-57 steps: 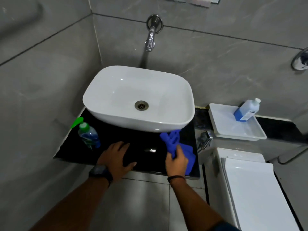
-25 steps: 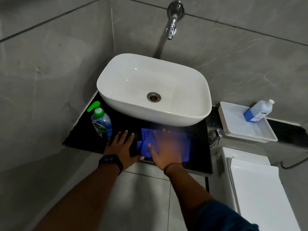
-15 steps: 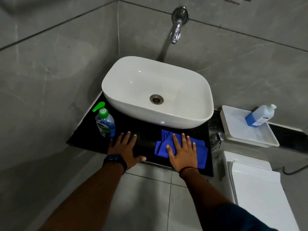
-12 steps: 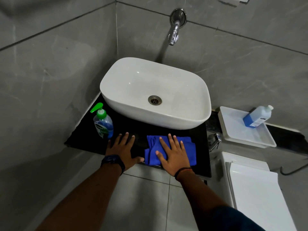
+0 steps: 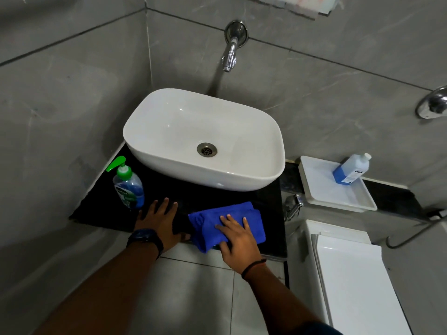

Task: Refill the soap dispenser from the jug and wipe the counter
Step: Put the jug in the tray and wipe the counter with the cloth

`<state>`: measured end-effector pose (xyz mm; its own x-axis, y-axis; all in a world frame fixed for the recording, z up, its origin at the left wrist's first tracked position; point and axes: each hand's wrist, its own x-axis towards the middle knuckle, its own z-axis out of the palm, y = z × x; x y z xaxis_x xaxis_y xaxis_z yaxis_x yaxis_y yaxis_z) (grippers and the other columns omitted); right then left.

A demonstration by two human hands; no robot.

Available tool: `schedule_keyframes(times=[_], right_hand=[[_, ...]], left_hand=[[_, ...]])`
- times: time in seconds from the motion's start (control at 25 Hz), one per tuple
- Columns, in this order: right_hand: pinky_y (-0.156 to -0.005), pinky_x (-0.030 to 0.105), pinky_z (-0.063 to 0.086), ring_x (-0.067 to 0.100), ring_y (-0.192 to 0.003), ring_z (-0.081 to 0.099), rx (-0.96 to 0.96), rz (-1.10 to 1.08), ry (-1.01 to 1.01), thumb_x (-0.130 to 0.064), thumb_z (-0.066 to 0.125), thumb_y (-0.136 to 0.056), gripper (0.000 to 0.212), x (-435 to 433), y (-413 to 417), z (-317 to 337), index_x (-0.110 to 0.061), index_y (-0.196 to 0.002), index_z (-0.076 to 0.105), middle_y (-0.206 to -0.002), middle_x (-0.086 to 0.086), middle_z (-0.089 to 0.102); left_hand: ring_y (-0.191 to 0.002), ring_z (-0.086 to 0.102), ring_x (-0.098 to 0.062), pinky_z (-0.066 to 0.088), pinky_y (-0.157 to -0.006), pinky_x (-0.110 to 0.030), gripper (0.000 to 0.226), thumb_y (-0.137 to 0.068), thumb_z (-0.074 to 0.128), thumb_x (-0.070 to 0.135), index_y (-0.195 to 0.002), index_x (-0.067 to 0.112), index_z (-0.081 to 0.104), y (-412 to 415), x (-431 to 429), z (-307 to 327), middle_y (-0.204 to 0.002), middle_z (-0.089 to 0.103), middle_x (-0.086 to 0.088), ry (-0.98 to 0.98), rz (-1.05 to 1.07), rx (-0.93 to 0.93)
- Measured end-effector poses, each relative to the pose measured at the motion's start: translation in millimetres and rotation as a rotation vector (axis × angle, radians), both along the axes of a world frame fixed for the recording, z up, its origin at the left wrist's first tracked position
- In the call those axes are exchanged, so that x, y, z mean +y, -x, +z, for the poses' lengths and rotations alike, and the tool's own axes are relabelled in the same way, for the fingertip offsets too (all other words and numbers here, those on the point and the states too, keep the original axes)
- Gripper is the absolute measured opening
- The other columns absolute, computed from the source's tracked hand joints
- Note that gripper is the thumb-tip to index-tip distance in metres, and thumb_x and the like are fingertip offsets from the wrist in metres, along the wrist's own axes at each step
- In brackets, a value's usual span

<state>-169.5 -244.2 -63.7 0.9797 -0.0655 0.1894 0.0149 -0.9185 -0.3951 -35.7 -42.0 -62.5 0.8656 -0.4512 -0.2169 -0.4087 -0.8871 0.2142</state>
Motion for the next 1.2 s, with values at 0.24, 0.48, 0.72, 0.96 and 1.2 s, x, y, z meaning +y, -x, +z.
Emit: schedule_keyframes(times=[0.24, 0.48, 0.72, 0.96, 1.2], right_hand=[[-0.068, 0.015, 0.041, 0.005, -0.074, 0.056, -0.390, -0.422, -0.537, -0.012, 0.053, -0.081, 0.016, -39, -7, 56, -0.014, -0.094, 0.062, -0.082, -0.001, 0.064], [-0.057, 0.017, 0.037, -0.004, -0.062, 0.051, -0.570, -0.718, -0.589, -0.027, 0.051, -0.082, 0.008, -184, 19, 108, -0.021, -0.078, 0.055, -0.066, -0.010, 0.054], [-0.062, 0.030, 0.040, 0.015, -0.066, 0.055, -0.275, -0.765, -0.496, -0.016, 0.055, -0.085, 0.007, -362, 2, 93, -0.017, -0.079, 0.058, -0.070, 0.000, 0.062], [-0.073, 0.038, 0.048, 0.034, -0.085, 0.060, 0.077, -0.620, -0.356, 0.003, 0.050, -0.079, 0.028, -512, -83, 59, -0.008, -0.096, 0.069, -0.089, 0.016, 0.069], [-0.089, 0.029, 0.042, 0.031, -0.101, 0.061, -0.019, -0.470, -0.406, 0.003, 0.068, -0.076, 0.030, -540, -83, -25, -0.007, -0.104, 0.068, -0.108, 0.014, 0.068]], left_hand=[[-0.117, 0.045, -0.022, 0.040, -0.095, -0.032, 0.073, -0.064, 0.065, 0.065, -0.125, 0.029, 0.049, 16, -61, 30, -0.129, 0.049, 0.002, 0.263, -0.128, 0.056], [-0.120, 0.046, -0.018, 0.035, -0.102, -0.029, 0.067, -0.069, 0.060, 0.063, -0.125, 0.027, 0.048, 50, -227, 65, -0.125, 0.051, 0.002, 0.434, -0.427, 0.070], [-0.116, 0.049, -0.018, 0.040, -0.095, -0.029, 0.059, -0.068, 0.058, 0.063, -0.119, 0.033, 0.050, 41, -402, 48, -0.122, 0.053, 0.006, 0.435, -0.491, 0.121], [-0.116, 0.046, -0.022, 0.043, -0.090, -0.036, 0.071, -0.071, 0.057, 0.063, -0.129, 0.026, 0.042, -13, -511, -3, -0.127, 0.047, 0.001, 0.298, -0.413, 0.143], [-0.141, 0.010, -0.023, 0.015, -0.112, -0.038, 0.099, -0.070, 0.046, 0.073, -0.145, 0.021, 0.006, -38, -553, -46, -0.156, 0.008, -0.003, 0.133, -0.410, 0.058]])
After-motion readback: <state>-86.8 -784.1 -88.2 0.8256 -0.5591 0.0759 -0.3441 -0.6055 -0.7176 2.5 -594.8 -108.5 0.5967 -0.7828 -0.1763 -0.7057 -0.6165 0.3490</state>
